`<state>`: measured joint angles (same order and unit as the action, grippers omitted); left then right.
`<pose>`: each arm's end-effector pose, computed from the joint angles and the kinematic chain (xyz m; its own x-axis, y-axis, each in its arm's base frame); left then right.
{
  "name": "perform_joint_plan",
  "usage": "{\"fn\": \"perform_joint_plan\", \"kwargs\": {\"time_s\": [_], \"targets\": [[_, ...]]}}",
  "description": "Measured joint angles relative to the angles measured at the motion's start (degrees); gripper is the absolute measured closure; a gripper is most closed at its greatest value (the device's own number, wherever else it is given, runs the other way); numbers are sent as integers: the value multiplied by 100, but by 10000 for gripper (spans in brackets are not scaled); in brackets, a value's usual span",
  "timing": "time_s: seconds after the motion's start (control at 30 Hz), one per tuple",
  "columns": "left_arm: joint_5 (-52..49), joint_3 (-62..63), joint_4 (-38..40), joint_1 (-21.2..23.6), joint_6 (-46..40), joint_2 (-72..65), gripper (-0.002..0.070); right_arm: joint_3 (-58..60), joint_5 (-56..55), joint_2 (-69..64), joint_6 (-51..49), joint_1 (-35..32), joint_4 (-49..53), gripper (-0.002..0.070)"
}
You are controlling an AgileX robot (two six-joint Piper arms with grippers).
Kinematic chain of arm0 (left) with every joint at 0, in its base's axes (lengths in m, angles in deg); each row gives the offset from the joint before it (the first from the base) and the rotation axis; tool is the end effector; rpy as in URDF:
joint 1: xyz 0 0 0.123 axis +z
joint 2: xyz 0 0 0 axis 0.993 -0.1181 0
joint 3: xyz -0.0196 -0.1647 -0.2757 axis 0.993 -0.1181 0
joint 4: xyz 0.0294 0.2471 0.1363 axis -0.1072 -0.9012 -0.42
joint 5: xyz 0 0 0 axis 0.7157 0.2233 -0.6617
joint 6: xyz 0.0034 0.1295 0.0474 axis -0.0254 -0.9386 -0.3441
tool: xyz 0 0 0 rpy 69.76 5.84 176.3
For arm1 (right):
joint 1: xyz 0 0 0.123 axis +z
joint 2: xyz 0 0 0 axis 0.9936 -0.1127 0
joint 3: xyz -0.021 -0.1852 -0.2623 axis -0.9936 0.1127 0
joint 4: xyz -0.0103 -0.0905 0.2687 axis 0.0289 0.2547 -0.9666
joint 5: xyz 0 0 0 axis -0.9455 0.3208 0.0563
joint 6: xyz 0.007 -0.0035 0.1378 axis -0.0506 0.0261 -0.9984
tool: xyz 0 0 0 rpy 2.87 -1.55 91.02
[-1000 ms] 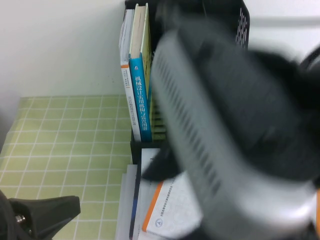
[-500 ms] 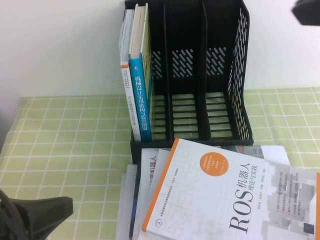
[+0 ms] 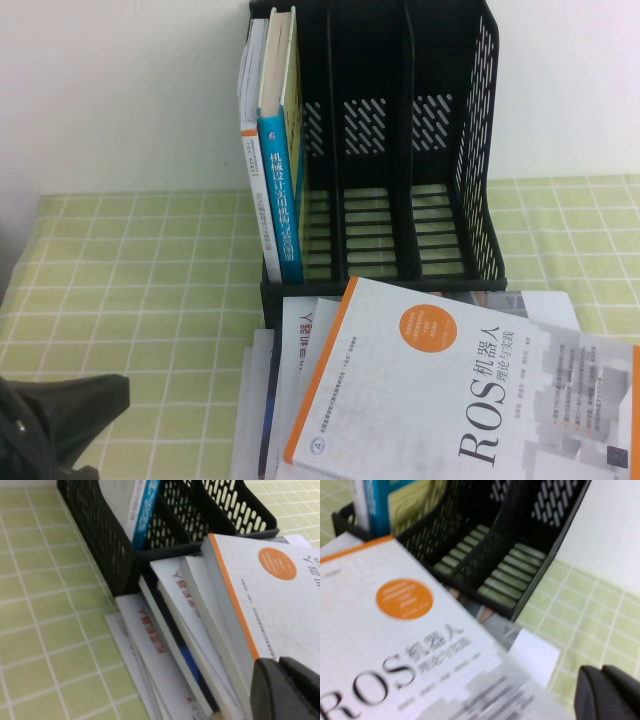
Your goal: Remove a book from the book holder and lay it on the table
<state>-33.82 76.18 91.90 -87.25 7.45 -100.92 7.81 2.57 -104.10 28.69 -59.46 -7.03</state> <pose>0.1437 -0.0739 0.2945 -0.5580 -0.0504 -0.8283 0.4017 0.8570 -0.3228 0.1848 0.0783 0.2966 -0.2590 -0.3860 -0.8854 -0.4624 0.8544 -0.2372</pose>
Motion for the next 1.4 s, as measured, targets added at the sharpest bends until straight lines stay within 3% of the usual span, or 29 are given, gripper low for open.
{"fn": "perform_joint_plan", "kwargs": {"time_s": [0.17,0.33,0.63,0.93,1.1,1.4], "targets": [[350,0,-7,0,-415,0,678,1455,-1414,624,-9,0,-125,678],[645,0,-7,0,-510,0,678,1871,-2340,712,237,0,-125,678],[662,0,12,0,-537,0,678,1894,-2491,712,271,0,-125,678],[466,0,56,-286,-568,0,678,1894,-2491,712,308,0,-125,678],[976,-152,-605,-286,-475,124,677,1894,-2491,712,308,0,-125,678],[2997,-1663,-2142,-286,1129,1757,678,1894,-2491,712,308,0,-125,678]]}}
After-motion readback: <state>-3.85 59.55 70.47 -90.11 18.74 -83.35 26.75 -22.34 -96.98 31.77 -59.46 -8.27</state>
